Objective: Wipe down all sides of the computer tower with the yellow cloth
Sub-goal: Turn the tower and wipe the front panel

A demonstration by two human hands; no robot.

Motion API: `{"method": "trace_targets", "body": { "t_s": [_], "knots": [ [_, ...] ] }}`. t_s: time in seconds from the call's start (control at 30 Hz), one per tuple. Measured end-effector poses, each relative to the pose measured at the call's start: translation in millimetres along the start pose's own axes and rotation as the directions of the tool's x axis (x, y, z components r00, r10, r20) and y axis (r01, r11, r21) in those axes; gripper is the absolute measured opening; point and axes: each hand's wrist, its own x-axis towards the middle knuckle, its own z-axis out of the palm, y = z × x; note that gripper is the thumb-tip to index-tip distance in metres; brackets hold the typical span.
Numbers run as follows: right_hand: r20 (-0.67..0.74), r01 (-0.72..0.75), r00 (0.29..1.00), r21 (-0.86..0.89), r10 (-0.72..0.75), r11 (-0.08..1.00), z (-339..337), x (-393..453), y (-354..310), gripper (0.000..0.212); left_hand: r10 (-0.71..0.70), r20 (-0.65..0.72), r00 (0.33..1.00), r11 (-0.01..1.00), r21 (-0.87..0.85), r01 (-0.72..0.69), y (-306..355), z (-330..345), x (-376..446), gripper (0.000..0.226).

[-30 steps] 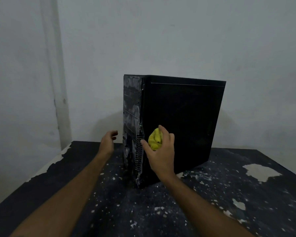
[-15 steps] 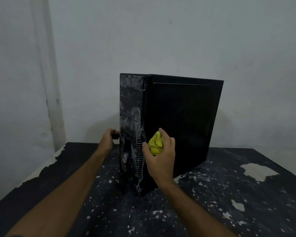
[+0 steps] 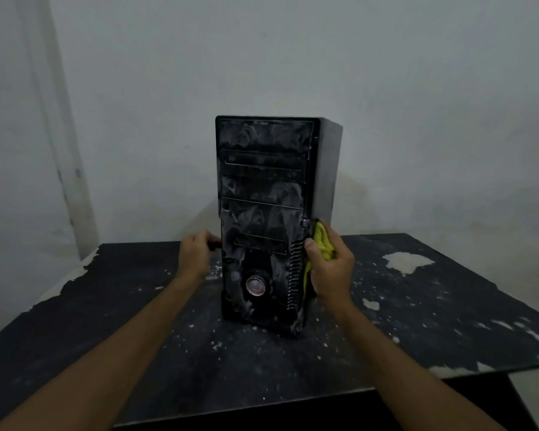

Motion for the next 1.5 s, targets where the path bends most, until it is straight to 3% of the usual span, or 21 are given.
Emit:
{"method": "trace_targets", "body": {
  "t_s": [0.17, 0.37, 0.57, 0.7, 1.0, 1.27, 1.5],
  "knots": [
    [-0.102, -0.05, 0.993, 0.079, 0.058, 0.996, -29.6, 12.3, -13.7, 0.025, 0.087, 0.021, 0.996, 0.996, -0.037, -0.087, 7.5, 18.4, -38.5, 0.042],
    [-0.058, -0.141, 0.988, 0.073, 0.145, 0.987, -50.1, 21.7, -26.3, 0.026, 0.12, -0.014, 0.993, 0.992, -0.034, -0.121, 20.6, 27.1, -72.2, 0.051],
    [-0.008, -0.124, 0.992, 0.06, 0.124, 0.991, -43.3, 17.3, -27.6, 0.027, 0.182, -0.033, 0.983, 0.982, -0.052, -0.184, 11.7, 13.0, -98.4, 0.031],
    [0.019, -0.114, 0.993, 0.062, 0.113, 0.991, -21.4, 18.2, -26.5, 0.028, 0.16, -0.089, 0.983, 0.986, 0.051, -0.156, -3.3, 2.2, -100.7, 0.008],
    [0.074, -0.131, 0.989, 0.034, 0.128, 0.991, 19.5, 40.3, -3.1, 0.033, 0.186, -0.116, 0.976, 0.974, 0.151, -0.167, -15.9, -7.7, -74.5, 0.014],
    [0.09, -0.11, 0.988, -0.153, 0.125, 0.982, 30.4, 68.3, 21.2, 0.058, 0.145, -0.085, 0.986, 0.978, 0.165, -0.13, -15.4, 0.3, -51.7, 0.025],
    [0.123, -0.083, 0.986, -0.233, 0.114, 0.969, 26.9, 76.3, 30.6, 0.058, 0.149, -0.051, 0.988, 0.974, 0.177, -0.138, -21.2, -3.4, -47.7, 0.026]
  ]
}}
